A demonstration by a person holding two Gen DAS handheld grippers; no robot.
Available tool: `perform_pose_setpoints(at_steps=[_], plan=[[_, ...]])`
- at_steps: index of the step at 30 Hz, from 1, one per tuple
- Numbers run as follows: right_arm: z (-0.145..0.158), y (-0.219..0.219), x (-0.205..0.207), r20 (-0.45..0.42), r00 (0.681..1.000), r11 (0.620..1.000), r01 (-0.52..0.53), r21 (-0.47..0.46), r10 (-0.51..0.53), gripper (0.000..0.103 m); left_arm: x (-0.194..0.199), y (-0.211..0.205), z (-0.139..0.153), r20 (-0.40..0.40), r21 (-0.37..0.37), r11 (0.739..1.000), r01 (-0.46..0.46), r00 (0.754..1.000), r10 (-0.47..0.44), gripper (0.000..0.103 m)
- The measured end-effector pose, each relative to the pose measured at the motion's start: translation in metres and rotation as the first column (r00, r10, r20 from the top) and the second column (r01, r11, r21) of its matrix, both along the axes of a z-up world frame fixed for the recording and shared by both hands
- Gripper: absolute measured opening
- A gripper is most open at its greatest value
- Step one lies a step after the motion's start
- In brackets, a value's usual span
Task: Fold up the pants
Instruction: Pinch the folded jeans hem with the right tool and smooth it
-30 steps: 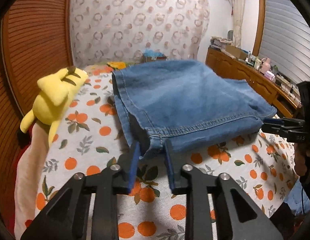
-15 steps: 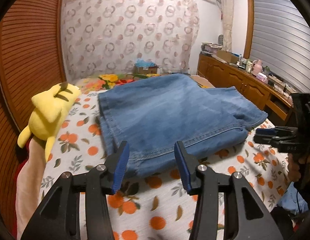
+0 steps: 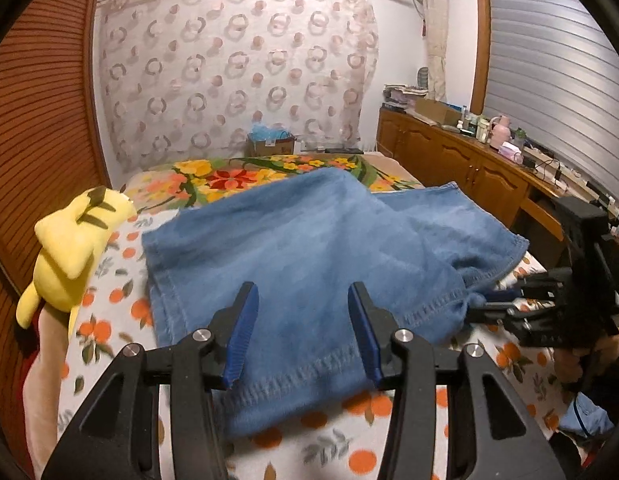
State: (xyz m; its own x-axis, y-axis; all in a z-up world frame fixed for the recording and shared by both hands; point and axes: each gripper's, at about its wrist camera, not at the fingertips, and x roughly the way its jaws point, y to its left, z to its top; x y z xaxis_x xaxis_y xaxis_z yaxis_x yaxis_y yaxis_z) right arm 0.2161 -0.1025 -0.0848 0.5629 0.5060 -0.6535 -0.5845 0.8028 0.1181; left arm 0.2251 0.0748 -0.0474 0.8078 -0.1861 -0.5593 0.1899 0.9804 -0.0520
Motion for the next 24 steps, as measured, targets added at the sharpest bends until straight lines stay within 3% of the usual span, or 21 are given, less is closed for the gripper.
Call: perform_pose_setpoints(at_steps=[2,7,15,18,24], plan=[[0.000,-0.003,-0.001,-0.012,1.000,1.000,-0.025,0.015,0.025,0.011,0.012,-0.004,0.004,0.003,0.006,1.000,0.004,1.000,-0.004,0.048],[0.001,-0.014,-0.007,-0.064,0.997,0.996,-0.048,0.081,0.053,0.004,0.041,-0.021,0.013,0.023,0.034,0.999,0.022,0.999,-0.022,0.047],[0.002,-0.026,-0.011,-0.090,0.995,0.995,-0.028,0.100,0.037,0.004,0.085,-0.047,0.008,0.035,0.112,0.991,0.073,0.996,-0.077,0.048],[0.008,-0.034,-0.013,-0.067,0.998,0.993,0.009,0.114,-0.001,0.005,0.096,-0.048,0.002,0.028,0.106,0.991,0.082,0.996,-0.085,0.049],[0.017,-0.043,-0.002,0.009,0.997,0.996,0.080,0.050,-0.081,0.024,0.104,-0.044,-0.015,-0.001,0.082,0.993,0.089,0.996,-0.090,0.049]])
